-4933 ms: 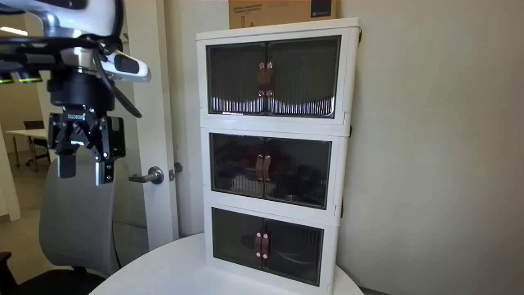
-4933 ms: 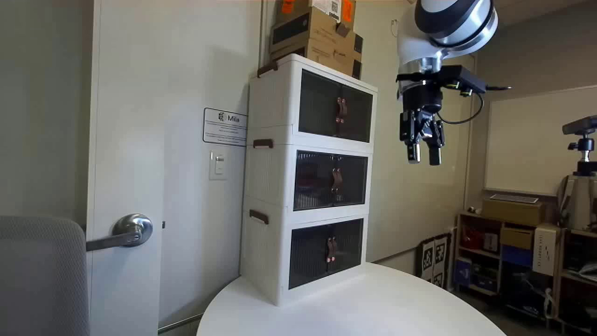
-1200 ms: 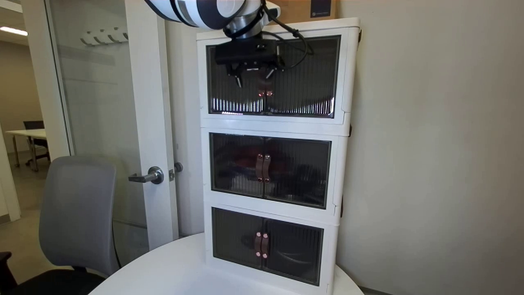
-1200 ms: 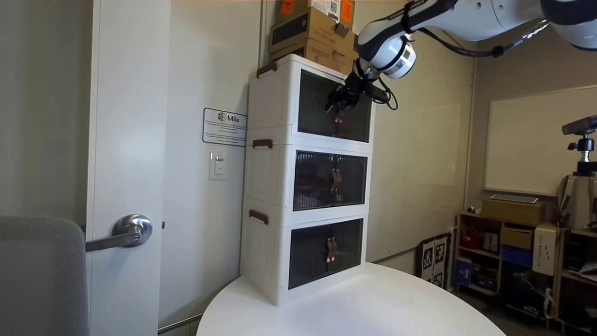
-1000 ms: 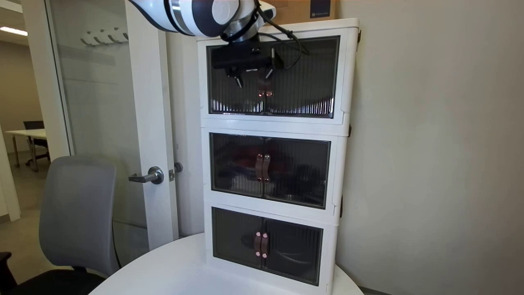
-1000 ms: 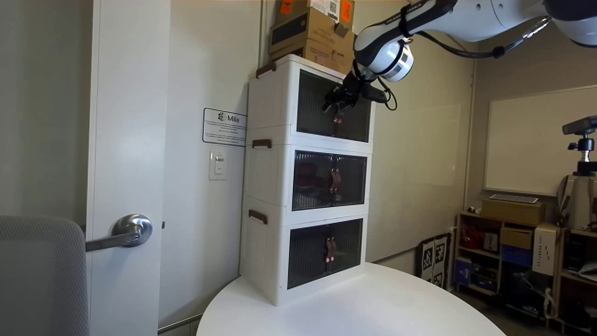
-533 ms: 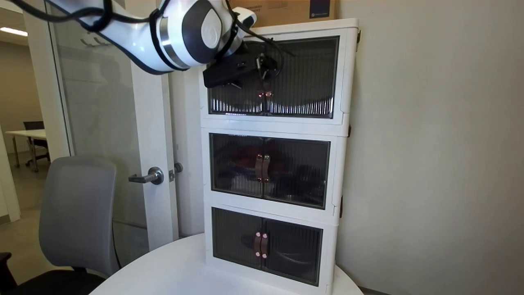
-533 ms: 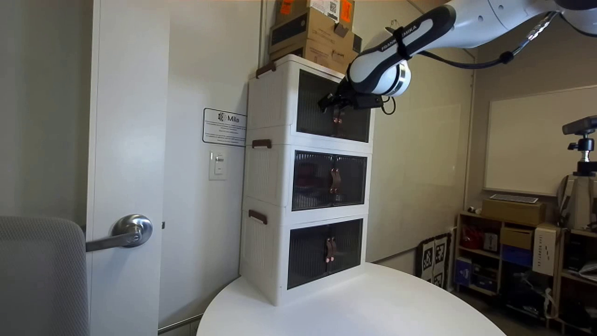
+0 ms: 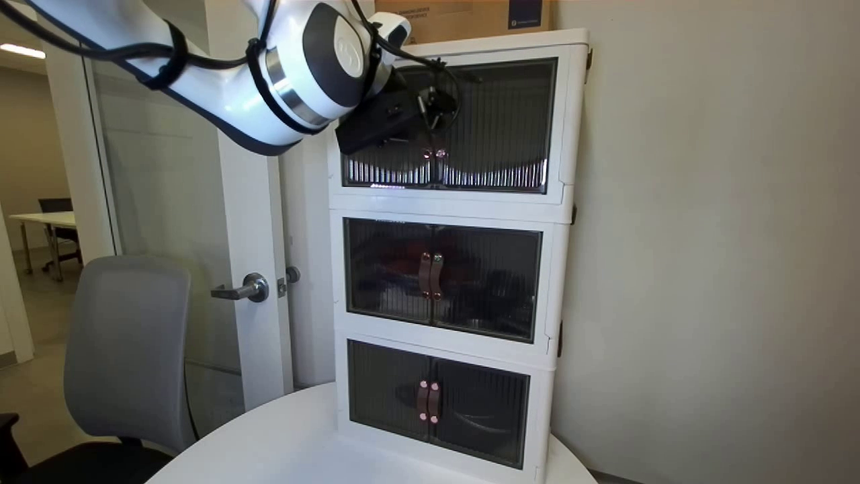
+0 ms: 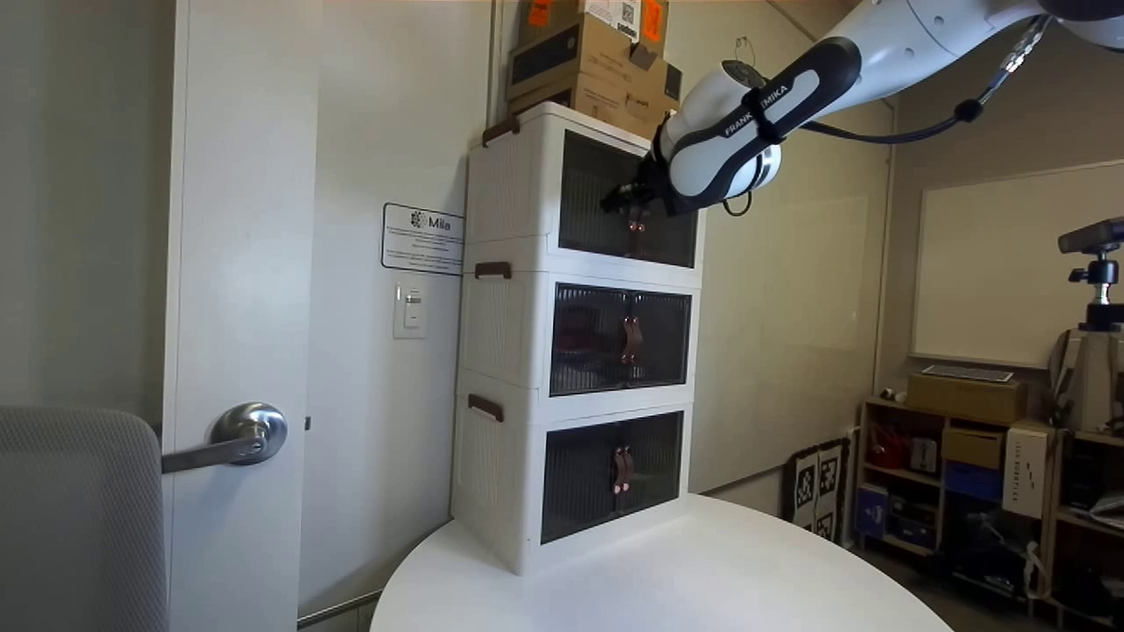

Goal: Open the cabinet doors

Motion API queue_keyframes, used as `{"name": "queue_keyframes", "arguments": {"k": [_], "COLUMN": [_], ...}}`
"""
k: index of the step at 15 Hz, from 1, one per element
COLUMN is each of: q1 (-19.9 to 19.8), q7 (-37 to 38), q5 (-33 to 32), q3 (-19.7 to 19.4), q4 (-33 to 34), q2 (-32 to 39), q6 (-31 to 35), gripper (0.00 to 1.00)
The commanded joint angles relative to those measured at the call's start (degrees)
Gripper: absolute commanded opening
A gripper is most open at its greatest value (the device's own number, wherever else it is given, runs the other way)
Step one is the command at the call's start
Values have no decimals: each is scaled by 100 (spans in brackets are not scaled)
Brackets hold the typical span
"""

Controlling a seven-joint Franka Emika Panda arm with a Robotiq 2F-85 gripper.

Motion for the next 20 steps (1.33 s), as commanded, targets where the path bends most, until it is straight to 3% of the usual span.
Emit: {"name": "queue_keyframes", "arguments": {"k": [1,4,8,14,20], "q1": [394,560,749,1429,2660], "q7": [399,481,525,1040,1879], "q5": [-290,-352,-371,-460,-797], "q3": [-501,-713,-944,-1733,-3017], "q4": [-26,-104,-259,-549,-1114], "q2": [54,22,-26,-128,-318], "q6": [236,258,308,237,169], "gripper": [34,12,3,9,7]}}
